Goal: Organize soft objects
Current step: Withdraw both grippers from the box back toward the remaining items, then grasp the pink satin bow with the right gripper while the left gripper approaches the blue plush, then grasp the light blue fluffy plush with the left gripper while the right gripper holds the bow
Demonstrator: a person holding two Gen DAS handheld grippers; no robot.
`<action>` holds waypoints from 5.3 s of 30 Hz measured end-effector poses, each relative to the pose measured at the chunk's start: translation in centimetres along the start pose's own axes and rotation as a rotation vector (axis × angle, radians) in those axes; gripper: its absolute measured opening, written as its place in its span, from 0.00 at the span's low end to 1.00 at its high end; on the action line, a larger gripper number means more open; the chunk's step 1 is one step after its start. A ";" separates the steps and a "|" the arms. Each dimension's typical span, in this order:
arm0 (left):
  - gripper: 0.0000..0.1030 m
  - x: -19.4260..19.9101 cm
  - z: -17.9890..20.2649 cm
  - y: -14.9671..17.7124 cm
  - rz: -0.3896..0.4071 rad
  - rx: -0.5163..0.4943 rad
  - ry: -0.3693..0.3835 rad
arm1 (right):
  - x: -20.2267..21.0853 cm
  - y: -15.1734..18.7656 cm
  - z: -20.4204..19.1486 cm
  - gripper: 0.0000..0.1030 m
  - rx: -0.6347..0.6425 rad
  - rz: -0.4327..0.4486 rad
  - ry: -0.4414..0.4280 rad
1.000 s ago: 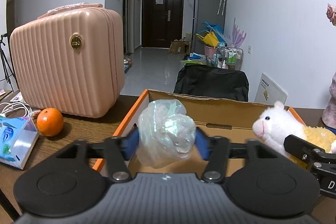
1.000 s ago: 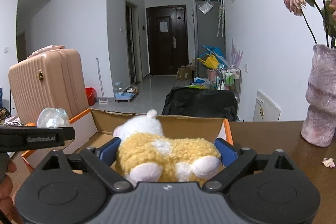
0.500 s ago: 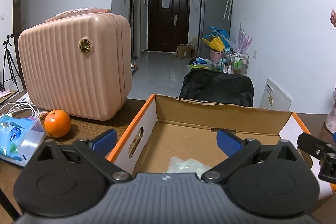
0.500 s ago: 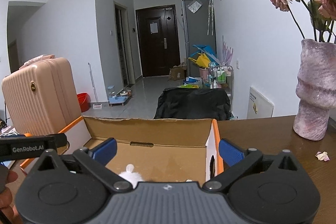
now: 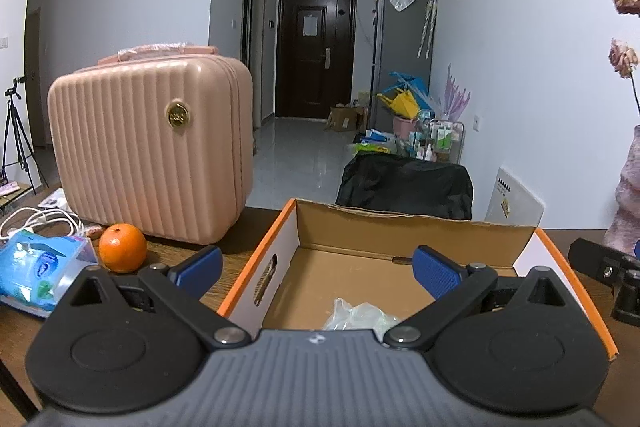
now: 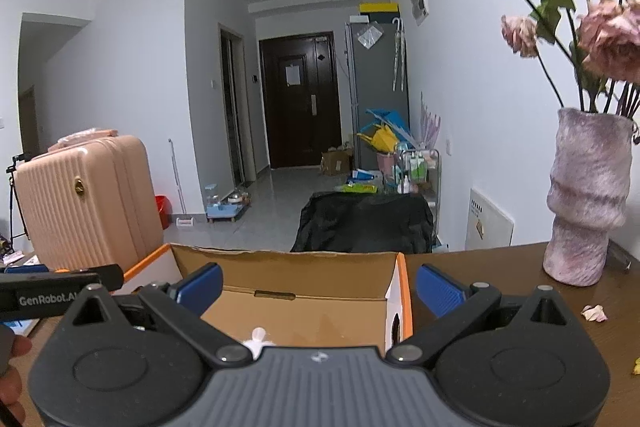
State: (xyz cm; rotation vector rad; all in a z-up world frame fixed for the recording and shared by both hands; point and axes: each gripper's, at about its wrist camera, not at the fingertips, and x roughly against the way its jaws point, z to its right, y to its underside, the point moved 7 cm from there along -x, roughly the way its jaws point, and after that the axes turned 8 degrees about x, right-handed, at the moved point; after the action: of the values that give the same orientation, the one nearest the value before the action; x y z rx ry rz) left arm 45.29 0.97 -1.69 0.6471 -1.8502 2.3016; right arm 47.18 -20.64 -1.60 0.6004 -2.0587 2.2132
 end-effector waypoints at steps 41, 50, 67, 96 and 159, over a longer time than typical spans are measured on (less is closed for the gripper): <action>1.00 13.5 -5.1 5.2 0.063 -0.046 0.095 | 14.3 6.7 -3.8 1.00 0.145 0.042 -0.018; 1.00 16.2 -6.1 7.3 0.050 -0.070 0.107 | 17.0 9.1 -4.9 1.00 0.161 0.019 -0.028; 1.00 19.8 -9.1 10.6 -0.001 -0.078 0.121 | 20.0 12.0 -5.9 1.00 0.139 -0.038 -0.028; 1.00 18.8 -12.8 10.9 -0.065 -0.015 0.092 | 16.1 14.5 -6.4 1.00 0.149 -0.216 -0.034; 1.00 13.1 -14.6 12.3 -0.198 -0.113 -0.039 | 17.8 12.7 -4.5 0.34 0.016 -0.074 -0.049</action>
State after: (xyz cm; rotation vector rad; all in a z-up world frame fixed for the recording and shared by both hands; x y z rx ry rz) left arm 25.53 9.62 -9.95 0.8231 -1.8253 2.0603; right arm 25.82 -21.49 -8.03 0.7265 -2.0081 2.1984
